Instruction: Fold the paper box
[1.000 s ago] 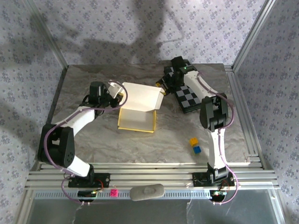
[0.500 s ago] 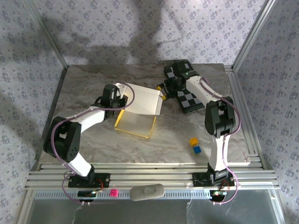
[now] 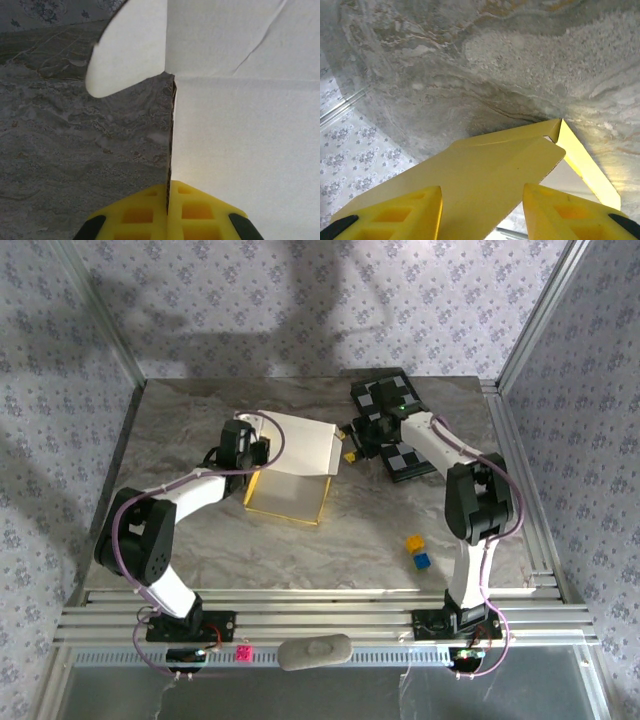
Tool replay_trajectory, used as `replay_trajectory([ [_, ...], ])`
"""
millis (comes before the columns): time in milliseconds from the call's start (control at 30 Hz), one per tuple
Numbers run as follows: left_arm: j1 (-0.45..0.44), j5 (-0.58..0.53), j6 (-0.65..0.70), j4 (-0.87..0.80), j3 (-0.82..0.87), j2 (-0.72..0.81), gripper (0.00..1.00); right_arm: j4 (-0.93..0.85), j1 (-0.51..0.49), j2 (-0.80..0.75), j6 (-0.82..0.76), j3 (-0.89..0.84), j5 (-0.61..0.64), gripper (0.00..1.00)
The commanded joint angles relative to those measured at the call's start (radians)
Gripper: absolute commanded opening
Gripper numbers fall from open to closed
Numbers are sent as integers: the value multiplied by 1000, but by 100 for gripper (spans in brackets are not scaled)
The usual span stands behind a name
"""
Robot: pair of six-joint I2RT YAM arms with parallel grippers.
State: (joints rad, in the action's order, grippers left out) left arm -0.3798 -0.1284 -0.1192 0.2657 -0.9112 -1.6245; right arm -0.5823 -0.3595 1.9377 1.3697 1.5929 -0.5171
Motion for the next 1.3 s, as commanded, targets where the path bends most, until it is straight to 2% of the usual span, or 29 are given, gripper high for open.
replay_trajectory([
  [0, 0, -16, -13, 37, 7, -8, 0, 71, 15, -70, -258, -33, 73, 45],
  [33, 0, -14, -6, 38, 8, -10, 0, 147, 20, -79, -361, -67, 54, 42],
  [167, 1, -3, 30, 36, 7, -14, 0, 175, 28, -118, -818, -125, 85, 35],
  [367, 9, 1, 61, 23, -4, -11, 0, 393, 46, -264, -1231, -317, -32, 38],
  [533, 12, 2, 65, 20, -13, -18, 0, 220, 28, -186, -1476, -204, -29, 40],
  [633, 12, 2, 64, 18, -17, -23, 0, 128, -1, -106, -1540, -91, -37, 43],
  [733, 12, 1, 63, 15, -24, -26, 0, 83, -34, -50, -1578, -18, 33, 43],
  [1000, 15, -3, 58, 10, -30, -32, 0, 10, -57, 23, -1572, 61, 84, 39],
  [1100, 17, -3, 52, 7, -33, -35, 0, -14, -77, 51, -1552, 99, 119, 30],
  [1267, 22, -39, -3, -22, -53, -39, 0, -96, -118, 104, -1454, 182, 240, 7],
])
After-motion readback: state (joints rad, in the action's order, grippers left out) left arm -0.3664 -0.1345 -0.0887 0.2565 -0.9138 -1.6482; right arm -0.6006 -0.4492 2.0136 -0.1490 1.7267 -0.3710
